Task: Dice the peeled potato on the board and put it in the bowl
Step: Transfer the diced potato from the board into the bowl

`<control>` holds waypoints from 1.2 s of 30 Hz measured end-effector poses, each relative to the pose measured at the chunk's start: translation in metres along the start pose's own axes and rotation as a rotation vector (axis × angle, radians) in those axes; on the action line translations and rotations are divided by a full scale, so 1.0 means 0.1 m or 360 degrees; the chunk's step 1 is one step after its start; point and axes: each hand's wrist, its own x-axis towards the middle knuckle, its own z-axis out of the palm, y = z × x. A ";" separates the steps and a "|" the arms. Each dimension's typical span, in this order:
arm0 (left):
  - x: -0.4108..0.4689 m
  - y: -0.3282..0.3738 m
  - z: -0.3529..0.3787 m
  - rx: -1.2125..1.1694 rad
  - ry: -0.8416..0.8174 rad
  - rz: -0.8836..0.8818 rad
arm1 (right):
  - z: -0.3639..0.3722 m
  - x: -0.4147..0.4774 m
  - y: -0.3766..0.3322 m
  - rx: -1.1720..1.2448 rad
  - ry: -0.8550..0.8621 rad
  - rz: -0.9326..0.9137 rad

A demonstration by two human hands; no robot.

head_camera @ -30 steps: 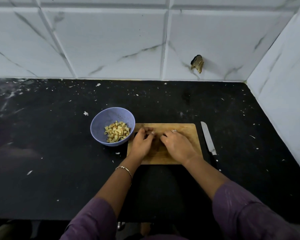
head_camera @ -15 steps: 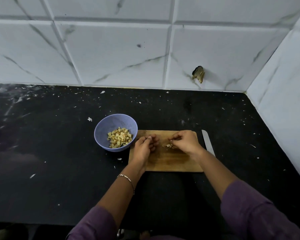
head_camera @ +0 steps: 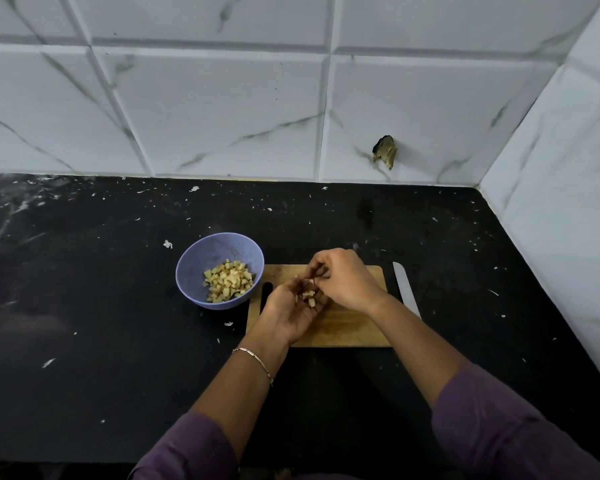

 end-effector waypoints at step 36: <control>0.03 0.11 -0.23 -0.0193 0.0175 0.0212 | 0.36 -0.22 0.36 -0.0519 0.0203 0.0247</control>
